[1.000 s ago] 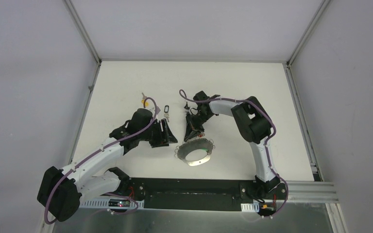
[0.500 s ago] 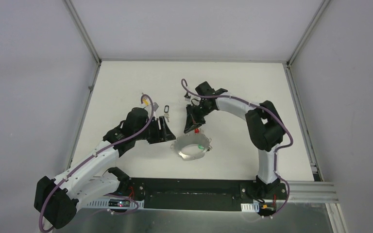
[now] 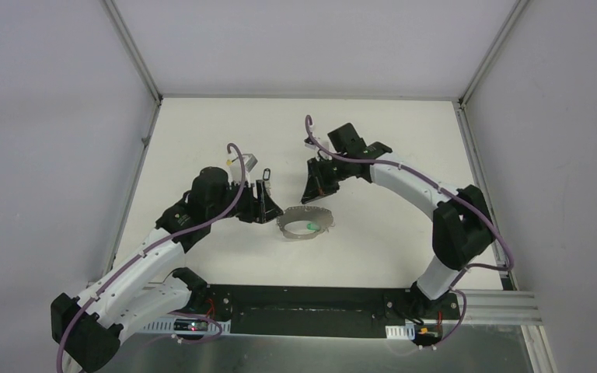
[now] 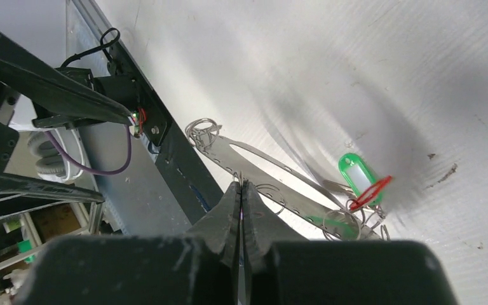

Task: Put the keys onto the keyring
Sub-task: Pick up the keyring from the center of the board, then adjust the keyring.

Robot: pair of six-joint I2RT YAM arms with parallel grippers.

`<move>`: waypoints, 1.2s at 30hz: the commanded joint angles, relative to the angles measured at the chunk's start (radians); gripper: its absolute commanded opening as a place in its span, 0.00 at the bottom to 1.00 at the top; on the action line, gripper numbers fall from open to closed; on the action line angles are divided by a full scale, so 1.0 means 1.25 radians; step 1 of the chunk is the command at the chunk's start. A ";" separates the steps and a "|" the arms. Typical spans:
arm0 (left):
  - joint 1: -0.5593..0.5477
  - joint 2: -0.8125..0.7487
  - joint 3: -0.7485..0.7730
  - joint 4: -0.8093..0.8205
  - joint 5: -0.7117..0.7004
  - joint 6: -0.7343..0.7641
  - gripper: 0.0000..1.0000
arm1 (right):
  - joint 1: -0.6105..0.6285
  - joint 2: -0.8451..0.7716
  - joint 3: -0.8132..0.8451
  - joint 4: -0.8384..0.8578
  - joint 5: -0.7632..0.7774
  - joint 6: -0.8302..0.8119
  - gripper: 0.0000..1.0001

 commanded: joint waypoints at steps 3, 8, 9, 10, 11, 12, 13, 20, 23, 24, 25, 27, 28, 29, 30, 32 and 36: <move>0.005 -0.027 0.030 0.140 0.107 0.125 0.56 | 0.005 -0.145 -0.067 0.118 0.067 -0.024 0.00; 0.005 -0.034 0.023 0.223 0.176 0.180 0.56 | 0.005 -0.218 -0.125 0.185 0.095 -0.053 0.00; 0.006 -0.035 0.025 0.232 0.188 0.191 0.56 | 0.005 -0.233 -0.137 0.203 0.095 -0.053 0.00; 0.005 -0.036 0.025 0.243 0.200 0.205 0.56 | 0.005 -0.244 -0.147 0.216 0.095 -0.053 0.00; 0.005 -0.037 0.026 0.254 0.211 0.219 0.56 | 0.005 -0.253 -0.155 0.227 0.095 -0.053 0.00; 0.005 -0.039 0.026 0.265 0.219 0.232 0.56 | 0.007 -0.261 -0.164 0.236 0.079 -0.085 0.00; 0.005 -0.040 0.027 0.274 0.226 0.248 0.56 | 0.006 -0.268 -0.169 0.243 0.076 -0.095 0.00; 0.005 -0.033 0.061 0.269 0.261 0.354 0.56 | 0.006 -0.297 -0.179 0.238 0.075 -0.102 0.00; 0.005 -0.022 0.084 0.259 0.303 0.414 0.55 | 0.005 -0.314 -0.185 0.226 0.057 -0.215 0.00; 0.005 -0.018 0.088 0.258 0.318 0.435 0.55 | 0.005 -0.321 -0.185 0.216 0.034 -0.321 0.00; 0.006 -0.016 0.092 0.254 0.330 0.463 0.55 | 0.006 -0.324 -0.188 0.214 0.018 -0.351 0.00; 0.005 -0.015 0.101 0.246 0.342 0.510 0.54 | 0.005 -0.331 -0.188 0.200 -0.016 -0.398 0.00; 0.005 -0.013 0.104 0.244 0.349 0.533 0.55 | 0.005 -0.334 -0.189 0.195 -0.032 -0.416 0.00; 0.005 -0.010 0.107 0.244 0.360 0.556 0.55 | 0.006 -0.336 -0.192 0.192 -0.046 -0.429 0.00; 0.005 -0.005 0.109 0.241 0.370 0.587 0.55 | 0.005 -0.340 -0.194 0.192 -0.059 -0.440 0.00; 0.005 0.009 0.121 0.235 0.393 0.621 0.54 | 0.005 -0.349 -0.202 0.193 -0.087 -0.460 0.00; 0.005 0.051 0.153 0.220 0.409 0.652 0.52 | 0.006 -0.371 -0.225 0.217 -0.123 -0.485 0.00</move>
